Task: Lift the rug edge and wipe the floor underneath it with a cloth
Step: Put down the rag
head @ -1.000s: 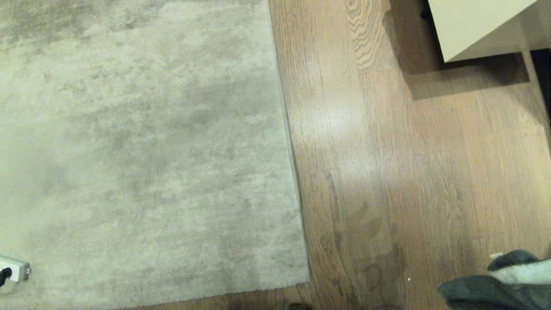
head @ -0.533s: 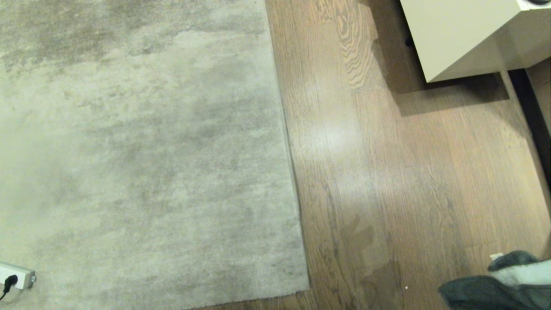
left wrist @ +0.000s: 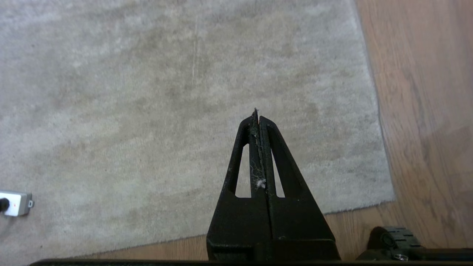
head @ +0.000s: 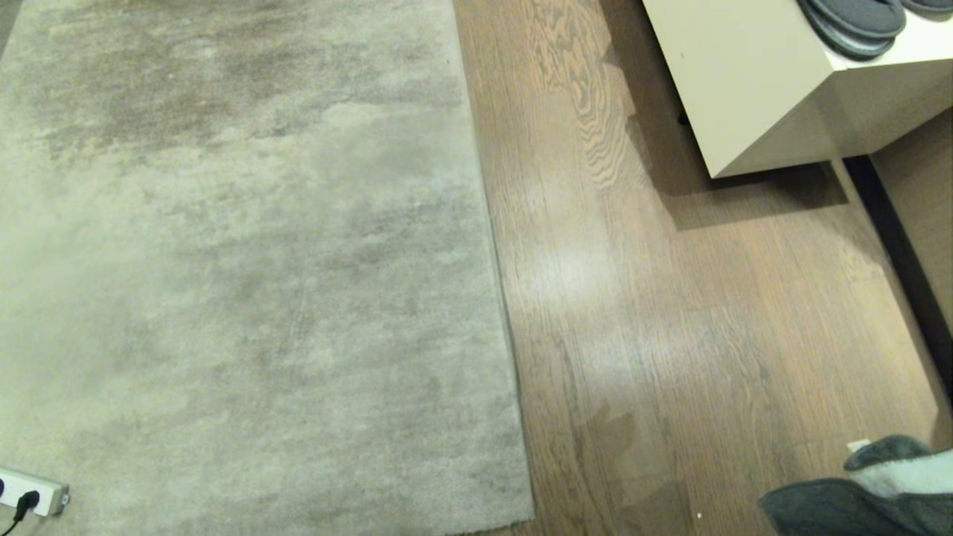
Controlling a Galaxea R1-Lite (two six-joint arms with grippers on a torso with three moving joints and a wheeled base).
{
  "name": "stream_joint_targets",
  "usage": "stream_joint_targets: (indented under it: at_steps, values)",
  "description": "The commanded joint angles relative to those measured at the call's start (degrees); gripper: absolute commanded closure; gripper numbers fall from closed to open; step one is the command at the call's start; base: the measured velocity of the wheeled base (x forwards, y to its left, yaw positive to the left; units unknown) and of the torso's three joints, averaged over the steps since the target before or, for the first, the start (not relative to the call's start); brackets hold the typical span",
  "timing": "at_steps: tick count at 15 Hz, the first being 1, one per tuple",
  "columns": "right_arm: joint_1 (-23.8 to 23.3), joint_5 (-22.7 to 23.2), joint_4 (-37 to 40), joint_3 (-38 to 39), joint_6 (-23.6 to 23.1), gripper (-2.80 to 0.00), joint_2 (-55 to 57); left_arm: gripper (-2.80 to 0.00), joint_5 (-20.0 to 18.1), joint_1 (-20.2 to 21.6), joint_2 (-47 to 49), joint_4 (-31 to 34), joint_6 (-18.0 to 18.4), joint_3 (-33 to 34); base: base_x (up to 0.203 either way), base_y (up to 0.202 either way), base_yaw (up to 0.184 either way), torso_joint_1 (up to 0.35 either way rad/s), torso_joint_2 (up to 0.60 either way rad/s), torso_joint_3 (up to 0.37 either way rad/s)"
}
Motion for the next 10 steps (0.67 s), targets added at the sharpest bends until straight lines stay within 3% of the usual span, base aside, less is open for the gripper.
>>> stream_joint_targets:
  at_steps: [1,10]
  values:
    - [0.0,0.0,0.0,0.0,0.0,0.0,0.1,0.0,0.0,0.0,0.0,0.0,0.0,0.0,0.0,0.0,0.0,0.004,0.0,0.201]
    - [0.0,0.0,0.0,0.0,0.0,0.0,0.1,0.0,0.0,0.0,0.0,0.0,0.0,0.0,0.0,0.0,0.0,0.004,0.0,0.203]
